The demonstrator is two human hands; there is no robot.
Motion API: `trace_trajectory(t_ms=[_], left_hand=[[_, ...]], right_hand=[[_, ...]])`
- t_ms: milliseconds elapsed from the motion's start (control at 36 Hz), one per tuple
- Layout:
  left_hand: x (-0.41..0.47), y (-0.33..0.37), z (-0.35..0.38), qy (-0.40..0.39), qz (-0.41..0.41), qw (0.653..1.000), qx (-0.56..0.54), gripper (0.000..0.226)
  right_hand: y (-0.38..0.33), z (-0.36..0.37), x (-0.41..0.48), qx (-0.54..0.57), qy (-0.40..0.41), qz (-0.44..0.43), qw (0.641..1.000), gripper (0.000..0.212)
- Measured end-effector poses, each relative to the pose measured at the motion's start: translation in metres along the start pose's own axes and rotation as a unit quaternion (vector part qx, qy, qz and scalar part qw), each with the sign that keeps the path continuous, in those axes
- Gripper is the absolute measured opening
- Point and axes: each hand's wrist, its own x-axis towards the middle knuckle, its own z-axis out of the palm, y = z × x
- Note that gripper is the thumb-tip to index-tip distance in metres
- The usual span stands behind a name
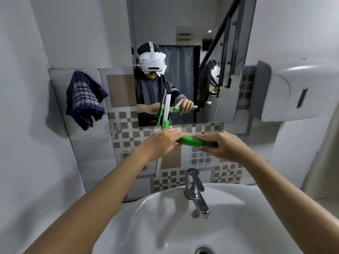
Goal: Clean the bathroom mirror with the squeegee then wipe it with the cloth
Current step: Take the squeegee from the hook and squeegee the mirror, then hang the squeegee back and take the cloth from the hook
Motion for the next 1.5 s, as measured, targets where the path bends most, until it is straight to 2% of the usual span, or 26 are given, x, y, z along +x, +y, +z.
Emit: trace_trajectory(t_ms=[83, 194, 333, 417, 556, 694, 806, 861, 917, 1000, 1083, 1500], left_hand=[[-0.015, -0.001, -0.004, -0.053, -0.046, 0.996, -0.046, 0.042], [-0.033, -0.005, -0.008, -0.005, -0.092, 0.991, -0.1, 0.037], [-0.054, -0.006, -0.012, 0.092, -0.139, 0.978, -0.122, 0.038], [-0.069, -0.008, -0.01, 0.127, -0.177, 0.963, -0.157, 0.041], [-0.088, -0.008, -0.007, 0.192, -0.268, 0.907, -0.262, 0.036], [-0.103, -0.006, 0.0, 0.254, -0.295, 0.87, -0.303, 0.038], [-0.113, -0.01, 0.009, 0.267, -0.308, 0.849, -0.337, 0.028], [-0.119, -0.015, 0.013, 0.275, -0.33, 0.824, -0.369, 0.027], [-0.126, -0.02, 0.017, 0.284, -0.353, 0.796, -0.401, 0.032], [-0.137, -0.028, 0.023, 0.298, -0.372, 0.762, -0.439, 0.037], [-0.149, -0.034, 0.031, 0.297, -0.38, 0.768, -0.422, 0.042], [-0.21, -0.052, 0.083, 0.281, -0.462, 0.719, -0.437, 0.046]], right_hand=[[-0.01, -0.006, 0.008, -0.095, -0.018, -0.038, 0.995, 0.047], [-0.024, -0.002, 0.015, -0.141, 0.06, -0.055, 0.987, 0.042], [-0.04, 0.012, 0.026, -0.094, 0.205, -0.061, 0.972, 0.039], [-0.052, 0.021, 0.037, -0.088, 0.263, -0.034, 0.96, 0.049], [-0.087, 0.035, 0.057, 0.052, 0.348, 0.048, 0.935, 0.058], [-0.122, 0.056, 0.076, 0.294, 0.28, 0.08, 0.91, 0.074], [-0.146, 0.069, 0.086, 0.453, 0.218, 0.076, 0.861, 0.076], [-0.154, 0.077, 0.091, 0.497, 0.212, 0.082, 0.838, 0.076], [-0.16, 0.085, 0.096, 0.517, 0.208, 0.085, 0.826, 0.076], [-0.167, 0.098, 0.104, 0.521, 0.189, 0.086, 0.828, 0.077], [-0.173, 0.113, 0.112, 0.53, 0.162, 0.085, 0.828, 0.077], [-0.191, 0.198, 0.121, 0.532, 0.049, 0.102, 0.839, 0.075]])
